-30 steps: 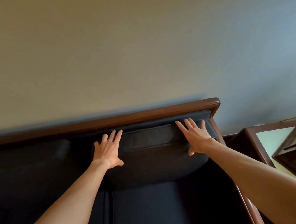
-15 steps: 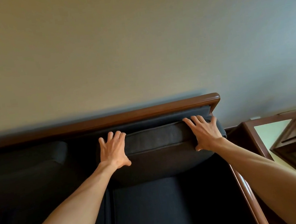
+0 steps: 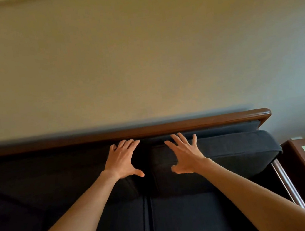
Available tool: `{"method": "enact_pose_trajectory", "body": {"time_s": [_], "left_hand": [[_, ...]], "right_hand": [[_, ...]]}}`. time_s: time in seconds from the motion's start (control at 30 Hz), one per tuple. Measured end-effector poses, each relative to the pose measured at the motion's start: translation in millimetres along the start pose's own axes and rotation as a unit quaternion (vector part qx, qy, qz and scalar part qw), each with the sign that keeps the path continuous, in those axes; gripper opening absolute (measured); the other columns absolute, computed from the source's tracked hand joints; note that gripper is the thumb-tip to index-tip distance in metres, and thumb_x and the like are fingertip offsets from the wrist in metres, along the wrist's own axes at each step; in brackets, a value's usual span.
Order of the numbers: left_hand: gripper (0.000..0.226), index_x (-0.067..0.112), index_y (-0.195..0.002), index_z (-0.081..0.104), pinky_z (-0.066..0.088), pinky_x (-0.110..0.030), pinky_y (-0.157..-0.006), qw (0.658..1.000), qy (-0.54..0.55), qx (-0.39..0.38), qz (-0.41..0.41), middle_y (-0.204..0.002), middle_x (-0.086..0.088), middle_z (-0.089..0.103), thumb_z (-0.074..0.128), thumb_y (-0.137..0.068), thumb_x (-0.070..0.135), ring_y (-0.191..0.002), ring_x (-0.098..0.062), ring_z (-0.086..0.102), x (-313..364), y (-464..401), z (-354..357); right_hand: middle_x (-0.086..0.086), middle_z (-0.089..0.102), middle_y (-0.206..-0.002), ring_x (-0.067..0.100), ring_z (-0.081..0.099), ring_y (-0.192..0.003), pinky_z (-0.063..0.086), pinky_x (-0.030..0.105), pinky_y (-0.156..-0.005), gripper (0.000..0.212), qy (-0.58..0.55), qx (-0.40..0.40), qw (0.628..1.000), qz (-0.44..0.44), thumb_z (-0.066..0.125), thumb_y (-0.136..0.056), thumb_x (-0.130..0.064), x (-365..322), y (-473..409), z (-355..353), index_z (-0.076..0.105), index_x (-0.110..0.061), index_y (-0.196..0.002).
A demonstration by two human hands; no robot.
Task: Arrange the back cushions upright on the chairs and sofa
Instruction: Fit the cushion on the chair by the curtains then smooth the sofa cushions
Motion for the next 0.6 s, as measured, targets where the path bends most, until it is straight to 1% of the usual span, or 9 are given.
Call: {"method": "enact_pose_trajectory", "body": {"time_s": [0.1, 0.17, 0.23, 0.33, 0.47, 0.53, 0.6], "left_hand": [[0.129, 0.028, -0.156, 0.008, 0.020, -0.053, -0.117, 1.000, 0.001, -0.001, -0.026, -0.163, 0.003, 0.014, 0.075, -0.056, 0.074, -0.150, -0.022, 0.011, -74, 26, -3], [0.129, 0.028, -0.156, 0.005, 0.018, -0.054, -0.118, 0.999, 0.008, -0.004, -0.043, -0.164, 0.001, 0.010, 0.079, -0.058, 0.069, -0.151, -0.023, 0.008, -120, 40, -2], [0.128, 0.028, -0.156, 0.004, 0.017, -0.055, -0.119, 0.998, 0.018, -0.002, -0.058, -0.164, 0.000, 0.008, 0.082, -0.060, 0.062, -0.151, -0.023, 0.005, -169, 55, 0], [0.126, 0.027, -0.156, 0.004, 0.015, -0.054, -0.120, 0.997, 0.025, -0.009, -0.067, -0.164, -0.001, 0.007, 0.083, -0.063, 0.058, -0.151, -0.023, 0.005, -229, 78, 10], [0.128, 0.027, -0.156, 0.001, 0.013, -0.055, -0.120, 0.996, 0.022, -0.023, -0.083, -0.165, -0.001, 0.000, 0.082, -0.063, 0.060, -0.151, -0.023, 0.001, -300, 107, 28], [0.128, 0.028, -0.156, -0.001, 0.013, -0.055, -0.119, 0.995, 0.019, -0.026, -0.098, -0.165, -0.001, -0.005, 0.080, -0.063, 0.064, -0.151, -0.024, -0.001, -328, 116, 33], [0.124, 0.029, -0.156, -0.002, 0.017, -0.054, -0.118, 0.992, 0.013, -0.021, -0.120, -0.165, -0.002, -0.004, 0.078, -0.067, 0.063, -0.151, -0.025, 0.001, -353, 124, 35]], "right_hand": [[0.005, 0.005, -0.164, 0.029, -0.003, -0.152, 0.001, 0.073, -0.111, 0.094, -0.021, 0.007, 0.999, -0.042, 0.066, -0.080, -0.048, -94, -32, -6, 0.015, -0.027, -0.156], [0.005, 0.007, -0.164, 0.029, -0.001, -0.152, 0.005, 0.071, -0.113, 0.091, -0.024, 0.016, 0.998, -0.052, 0.066, -0.082, -0.045, -145, -52, -10, 0.016, -0.026, -0.156], [0.005, 0.007, -0.164, 0.029, 0.001, -0.151, 0.008, 0.070, -0.114, 0.091, -0.019, 0.021, 0.999, -0.045, 0.067, -0.083, -0.044, -191, -74, -11, 0.016, -0.025, -0.156], [0.008, 0.007, -0.163, 0.031, 0.002, -0.151, 0.010, 0.069, -0.114, 0.093, 0.002, 0.007, 1.000, -0.027, 0.069, -0.085, -0.043, -242, -99, -3, 0.013, -0.022, -0.156], [0.011, 0.003, -0.164, 0.035, 0.002, -0.151, 0.012, 0.068, -0.114, 0.098, 0.025, -0.021, 0.999, 0.013, 0.069, -0.086, -0.046, -286, -122, 10, 0.006, -0.022, -0.157], [0.013, 0.002, -0.164, 0.037, 0.003, -0.151, 0.015, 0.067, -0.114, 0.105, 0.055, -0.027, 0.997, 0.039, 0.070, -0.084, -0.050, -292, -127, 13, 0.002, -0.022, -0.157], [0.014, 0.003, -0.164, 0.036, 0.003, -0.151, 0.017, 0.064, -0.114, 0.112, 0.086, -0.029, 0.994, 0.059, 0.073, -0.081, -0.051, -291, -130, 13, -0.003, -0.021, -0.157]]}}
Point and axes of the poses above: each hand's wrist, its own y-axis away from the middle knuckle, its own z-axis out of the palm, x = y × z, the point moved 8 cm from there along -y, towards the middle knuckle
